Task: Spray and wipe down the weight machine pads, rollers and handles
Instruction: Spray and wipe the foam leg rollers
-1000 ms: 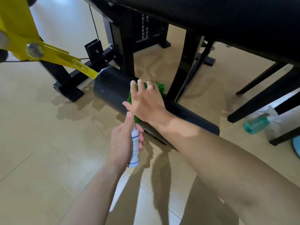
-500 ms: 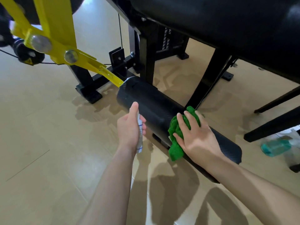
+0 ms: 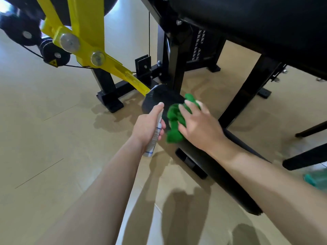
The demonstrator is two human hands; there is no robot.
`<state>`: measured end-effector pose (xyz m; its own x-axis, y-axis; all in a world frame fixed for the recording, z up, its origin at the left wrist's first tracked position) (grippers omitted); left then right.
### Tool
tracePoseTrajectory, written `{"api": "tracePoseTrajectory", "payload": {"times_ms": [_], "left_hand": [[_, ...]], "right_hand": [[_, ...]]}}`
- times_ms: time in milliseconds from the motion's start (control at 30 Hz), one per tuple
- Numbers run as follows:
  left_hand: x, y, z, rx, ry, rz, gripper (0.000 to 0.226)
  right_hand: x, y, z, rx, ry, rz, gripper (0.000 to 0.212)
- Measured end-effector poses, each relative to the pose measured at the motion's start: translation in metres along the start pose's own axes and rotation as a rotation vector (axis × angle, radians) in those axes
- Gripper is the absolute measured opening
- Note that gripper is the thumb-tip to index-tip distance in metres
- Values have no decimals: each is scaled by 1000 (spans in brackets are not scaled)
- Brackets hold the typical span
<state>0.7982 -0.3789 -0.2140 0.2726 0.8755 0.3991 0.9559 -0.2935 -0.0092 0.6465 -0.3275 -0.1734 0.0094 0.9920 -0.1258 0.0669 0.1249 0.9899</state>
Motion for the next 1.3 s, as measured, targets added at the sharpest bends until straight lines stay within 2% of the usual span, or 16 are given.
{"api": "tracePoseTrajectory", "payload": {"times_ms": [167, 367, 467, 567, 633, 700, 767, 833, 933, 1033, 1067, 1133, 1300], "left_hand": [[-5, 4, -6, -122, -8, -5, 68], [-14, 10, -11, -84, 22, 30, 60], [-19, 14, -9, -62, -5, 16, 62], [-22, 23, -3, 4, -25, 6, 67], [-24, 32, 4, 110, -30, -44, 70], [-23, 41, 13, 221, -29, -136, 70], [-22, 46, 25, 315, -17, -191, 68], [-20, 47, 36, 369, 14, -209, 67], [-17, 41, 42, 384, 43, -227, 66], [-13, 36, 39, 402, 57, -228, 67], [-13, 35, 36, 403, 56, -214, 67], [-11, 33, 31, 378, 49, -186, 66], [-8, 41, 24, 351, 6, -186, 64]], "right_hand": [[77, -3, -53, -45, -131, 106, 59], [81, 9, -53, -75, -219, 158, 57], [66, 11, -38, -115, -175, 105, 55], [33, 4, -1, 114, 107, -87, 48], [-10, -4, 19, 158, 144, -159, 48], [-66, -10, 40, 105, 108, -119, 58], [-117, -14, 62, 54, 77, -10, 66], [-148, -19, 76, 26, 68, 59, 64], [-131, -22, 72, 80, 86, 4, 70], [-53, -34, 55, 215, 182, 9, 82], [-26, -42, 49, 286, 237, 48, 81], [-2, -50, 35, 347, 232, 42, 78], [-87, -44, 73, 246, 98, -67, 63]]}}
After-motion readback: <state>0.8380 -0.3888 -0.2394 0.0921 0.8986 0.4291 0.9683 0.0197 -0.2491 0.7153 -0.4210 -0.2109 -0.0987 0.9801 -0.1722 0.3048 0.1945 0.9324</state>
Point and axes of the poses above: each hand's wrist, its own x-axis away from the middle knuckle, its own y-axis out of the back of the hand, z = x × y, the point moved 5 cm from there along -x, towards the middle knuckle, and after that the axes turned 2 degrees about x, right-handed, at the moved point
